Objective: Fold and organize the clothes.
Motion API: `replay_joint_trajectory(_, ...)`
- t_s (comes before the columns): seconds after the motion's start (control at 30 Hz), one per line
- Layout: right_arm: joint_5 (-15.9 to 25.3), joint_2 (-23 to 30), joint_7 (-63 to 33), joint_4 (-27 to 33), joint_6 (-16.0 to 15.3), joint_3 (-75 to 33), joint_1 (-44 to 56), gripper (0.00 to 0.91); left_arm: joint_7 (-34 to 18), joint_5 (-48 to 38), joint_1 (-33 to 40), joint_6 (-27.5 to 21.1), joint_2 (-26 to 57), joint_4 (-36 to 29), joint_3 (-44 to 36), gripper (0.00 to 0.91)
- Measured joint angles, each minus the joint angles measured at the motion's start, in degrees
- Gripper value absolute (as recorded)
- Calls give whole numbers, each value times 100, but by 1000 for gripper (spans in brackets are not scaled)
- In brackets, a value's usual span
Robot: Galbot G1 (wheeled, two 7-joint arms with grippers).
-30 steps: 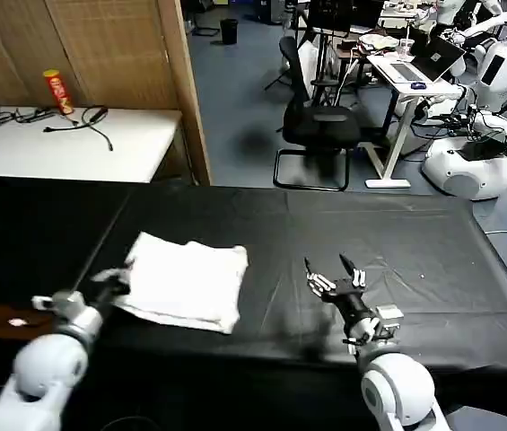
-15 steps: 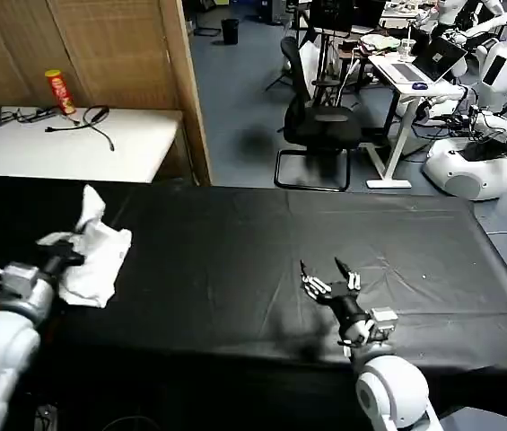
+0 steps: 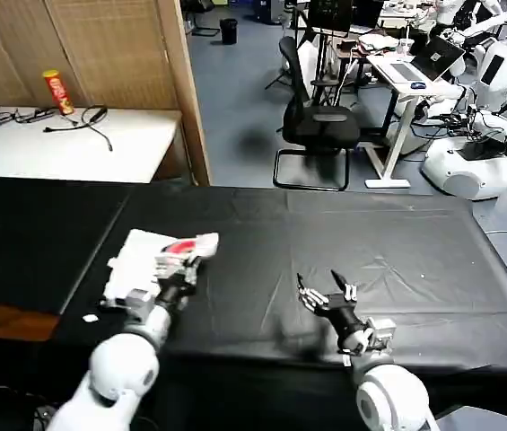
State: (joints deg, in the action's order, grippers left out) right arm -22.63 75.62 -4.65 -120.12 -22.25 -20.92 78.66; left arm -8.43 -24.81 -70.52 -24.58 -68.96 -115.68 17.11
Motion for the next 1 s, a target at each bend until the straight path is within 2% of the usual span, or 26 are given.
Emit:
replay_joint_trajectory(0.23, -337, 19, -109, 132, -300, 292, -191, 878, 446, -28, -32, 308, -40, -130, -29, 878)
replay_joint_trajectory(0.47, -657, 175, -351, 422, -602, 777, -534, 878, 443, -143, -60, 468, 119, -308, 164, 878)
replay_joint_trajectory(0.77, -327, 686, -424, 1125, -645, 1357, -974, 858, 418, -33, -339, 477, 161, -408, 363, 878)
replay_joint_trajectory(0.8, -306, 761, -418, 1212, -636, 1413, -1023, 819, 411, -30, -362, 480, 164, -409, 391, 878)
replay_joint_trajectory(0.83, -284, 815, -416, 1286, -628, 1450, -1057, 712, 404, -24, -387, 482, 171, -416, 416, 878)
replay_joint_trajectory(0.87, -265, 869, -417, 1370, -626, 1478, -1089, 663, 402, -23, -412, 486, 180, -430, 434, 878)
replay_joint_trajectory(0.93, -237, 992, -416, 1531, -624, 1541, -1170, 419, 398, -23, -467, 499, 204, -461, 491, 878)
replay_joint_trajectory(1.0, -215, 1088, -412, 1663, -613, 1576, -1233, 254, 399, -31, -524, 515, 231, -498, 544, 878)
